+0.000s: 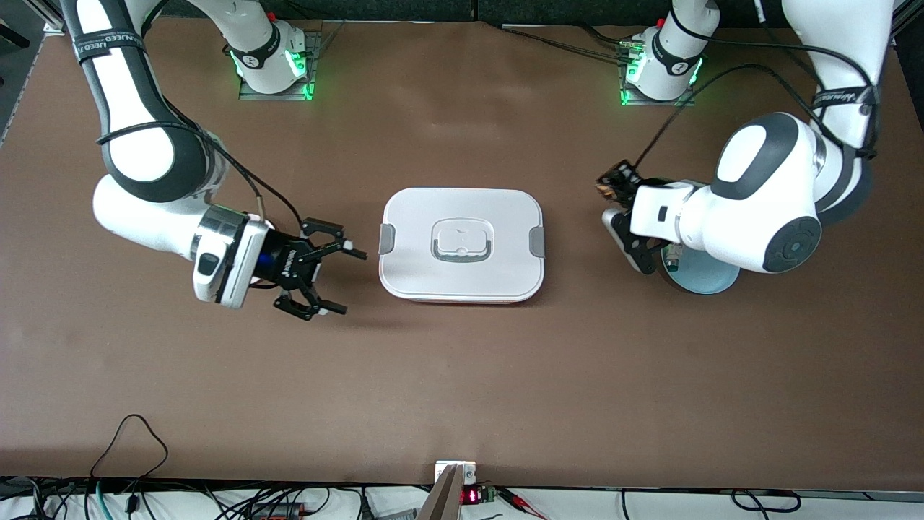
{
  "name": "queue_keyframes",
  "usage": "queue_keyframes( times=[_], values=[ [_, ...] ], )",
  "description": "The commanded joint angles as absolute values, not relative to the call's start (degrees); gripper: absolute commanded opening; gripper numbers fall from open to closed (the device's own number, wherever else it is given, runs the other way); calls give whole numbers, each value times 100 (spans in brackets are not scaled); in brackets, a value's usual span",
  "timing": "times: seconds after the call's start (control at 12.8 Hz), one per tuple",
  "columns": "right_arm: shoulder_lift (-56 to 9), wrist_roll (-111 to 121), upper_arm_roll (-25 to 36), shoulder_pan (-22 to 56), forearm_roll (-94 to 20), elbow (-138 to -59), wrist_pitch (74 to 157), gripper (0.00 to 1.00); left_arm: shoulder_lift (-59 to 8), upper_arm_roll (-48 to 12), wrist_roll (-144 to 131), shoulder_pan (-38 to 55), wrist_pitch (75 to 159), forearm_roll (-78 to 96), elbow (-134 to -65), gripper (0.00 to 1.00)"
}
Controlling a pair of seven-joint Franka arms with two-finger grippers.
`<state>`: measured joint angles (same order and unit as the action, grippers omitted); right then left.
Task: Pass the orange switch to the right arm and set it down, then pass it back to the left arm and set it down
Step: 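Carry the switch to the blue plate with the left gripper while the right gripper withdraws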
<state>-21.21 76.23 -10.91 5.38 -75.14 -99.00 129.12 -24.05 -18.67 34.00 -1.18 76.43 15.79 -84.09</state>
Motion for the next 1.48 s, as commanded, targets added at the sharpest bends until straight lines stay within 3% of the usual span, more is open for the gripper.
queue_keyframes(
  times=[0.0,0.31,0.78,1.09,1.25,1.4],
  values=[
    [-1566,5660,-1160,256,-6115,-10099,12824,100,-2171,-1898,4575,-149,7471,505,-8481,4],
    [-1143,3442,-1134,-35,-4390,-10072,11762,100,-2145,-1898,6718,-806,8083,-227,-8849,3],
    [-949,524,-1125,-44,-2176,-9757,10742,100,-1548,-1881,8524,-1573,10885,-623,-11106,2],
    [-747,-658,-1125,-18,-1558,-9406,9453,100,-1521,-1881,8604,-1942,12388,-782,-12100,1],
    [-607,-555,-1160,148,-201,-9203,8827,100,-1582,-1890,8604,-2108,13101,-1115,-12383,1],
    [-528,-589,-1134,167,307,-9202,8789,100,-1669,-1890,8604,-2215,13551,-1125,-12620,1]
  ],
)
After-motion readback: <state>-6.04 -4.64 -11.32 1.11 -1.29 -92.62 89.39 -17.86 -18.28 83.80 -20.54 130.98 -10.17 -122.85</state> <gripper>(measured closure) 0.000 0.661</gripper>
